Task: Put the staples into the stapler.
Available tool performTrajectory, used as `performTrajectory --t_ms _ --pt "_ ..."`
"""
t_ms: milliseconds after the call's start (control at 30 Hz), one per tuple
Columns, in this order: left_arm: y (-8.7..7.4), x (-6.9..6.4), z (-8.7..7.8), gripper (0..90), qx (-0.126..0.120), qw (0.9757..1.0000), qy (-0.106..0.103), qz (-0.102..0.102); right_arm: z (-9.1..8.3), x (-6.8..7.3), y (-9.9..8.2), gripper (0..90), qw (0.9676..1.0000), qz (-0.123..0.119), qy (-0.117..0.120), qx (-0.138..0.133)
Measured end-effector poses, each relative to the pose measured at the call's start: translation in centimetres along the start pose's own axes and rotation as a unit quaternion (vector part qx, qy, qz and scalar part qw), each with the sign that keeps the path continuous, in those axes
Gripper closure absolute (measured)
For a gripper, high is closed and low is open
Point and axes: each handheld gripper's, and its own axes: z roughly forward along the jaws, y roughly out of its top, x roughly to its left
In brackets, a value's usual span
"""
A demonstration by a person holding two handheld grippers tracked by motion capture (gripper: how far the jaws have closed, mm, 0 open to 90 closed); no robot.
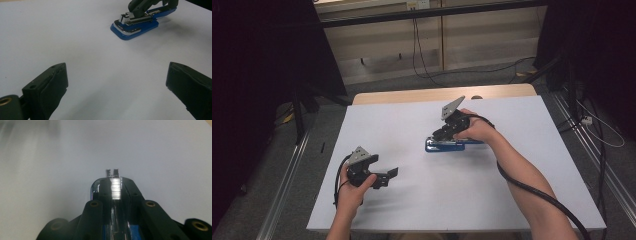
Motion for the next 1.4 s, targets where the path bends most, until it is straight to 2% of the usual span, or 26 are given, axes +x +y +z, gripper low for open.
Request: performTrajectory --t_ms 333,467,533,1133,1400 --pt "-0.01 0.0 -0.01 4.1 0.0 1.0 0.0 -0.001 0.09 0.0 0.18 79.4 1.0 -0.002 -0.001 -0.002" --pt "-0.01 0.0 0.0 4.1 0.001 1.0 0.0 0.0 -0.19 0.03 0.27 79.4 1.0 -0.001 0.006 -0.006" --pt "-0.02 -0.01 0.02 4.1 -0.001 1.0 -0.001 -0.003 -0.16 0.11 0.32 79.3 1.0 -0.004 0.003 0.0" --pt "-0.02 -0.04 0.08 4.1 0.0 1.0 -0.001 -0.003 0.36 -0.01 0.04 79.3 1.0 0.006 0.004 0.001" --pt "-0.04 -0.12 0.17 4.1 0.002 1.0 -0.004 -0.002 0.57 0.08 0.16 79.1 1.0 0.002 0.001 -0.001"
